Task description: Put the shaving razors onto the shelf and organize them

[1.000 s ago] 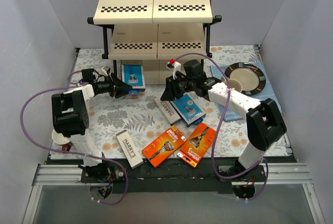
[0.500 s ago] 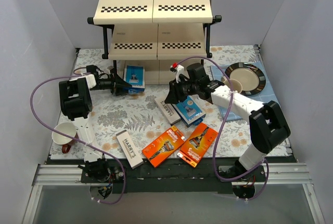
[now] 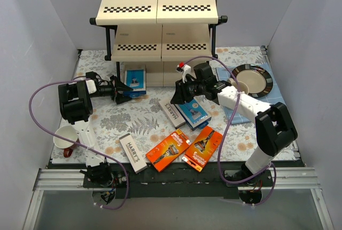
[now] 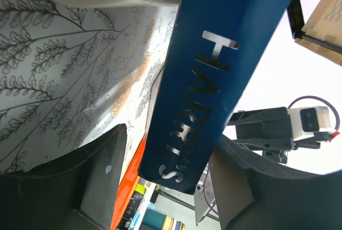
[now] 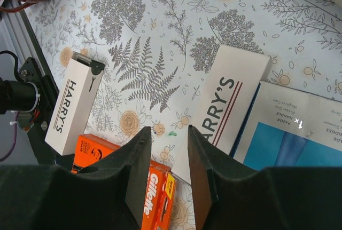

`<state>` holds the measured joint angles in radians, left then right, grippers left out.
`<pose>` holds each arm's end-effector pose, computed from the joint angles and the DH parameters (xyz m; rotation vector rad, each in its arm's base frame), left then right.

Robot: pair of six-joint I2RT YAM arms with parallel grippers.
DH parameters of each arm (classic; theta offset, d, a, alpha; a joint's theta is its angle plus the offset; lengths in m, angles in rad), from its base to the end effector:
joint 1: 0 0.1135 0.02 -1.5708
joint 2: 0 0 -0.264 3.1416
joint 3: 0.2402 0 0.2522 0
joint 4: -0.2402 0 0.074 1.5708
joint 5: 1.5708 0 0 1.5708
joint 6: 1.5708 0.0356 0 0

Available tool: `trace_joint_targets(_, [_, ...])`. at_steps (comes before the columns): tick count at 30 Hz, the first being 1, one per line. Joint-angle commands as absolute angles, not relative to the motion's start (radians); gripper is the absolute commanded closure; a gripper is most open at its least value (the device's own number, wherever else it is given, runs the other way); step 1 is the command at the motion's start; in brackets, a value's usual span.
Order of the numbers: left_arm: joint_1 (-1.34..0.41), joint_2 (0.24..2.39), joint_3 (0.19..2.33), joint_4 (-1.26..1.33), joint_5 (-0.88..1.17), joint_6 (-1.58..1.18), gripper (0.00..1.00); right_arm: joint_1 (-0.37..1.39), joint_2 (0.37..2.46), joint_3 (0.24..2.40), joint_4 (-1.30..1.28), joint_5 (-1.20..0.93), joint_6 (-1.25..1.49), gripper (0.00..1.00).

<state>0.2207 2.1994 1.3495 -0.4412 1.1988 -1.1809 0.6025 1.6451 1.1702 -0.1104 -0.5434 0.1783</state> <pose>0.4034 0.0565 0.0991 1.3376 -1.9346 1.5710 0.2960 0.2260 0.2604 -0.7913 2.0987 1.0247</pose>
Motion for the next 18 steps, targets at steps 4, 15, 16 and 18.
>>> trace_joint_targets(4, [0.238,2.122,1.353,-0.456,1.177,-1.157,0.39,0.597,1.654,1.229,-0.112,-0.563,0.147,0.59])
trace_joint_targets(15, [0.293,1.922,1.223,-0.454,1.115,-1.134,0.54,0.597,1.649,1.241,-0.146,-0.565,0.115,0.59])
trace_joint_targets(16, [0.291,1.902,1.168,-0.44,1.111,-1.152,0.78,0.597,1.651,1.243,-0.15,-0.561,0.104,0.59])
trace_joint_targets(18, [0.287,1.843,1.119,-0.382,1.091,-1.183,1.0,0.598,1.647,1.253,-0.162,-0.555,0.091,0.59])
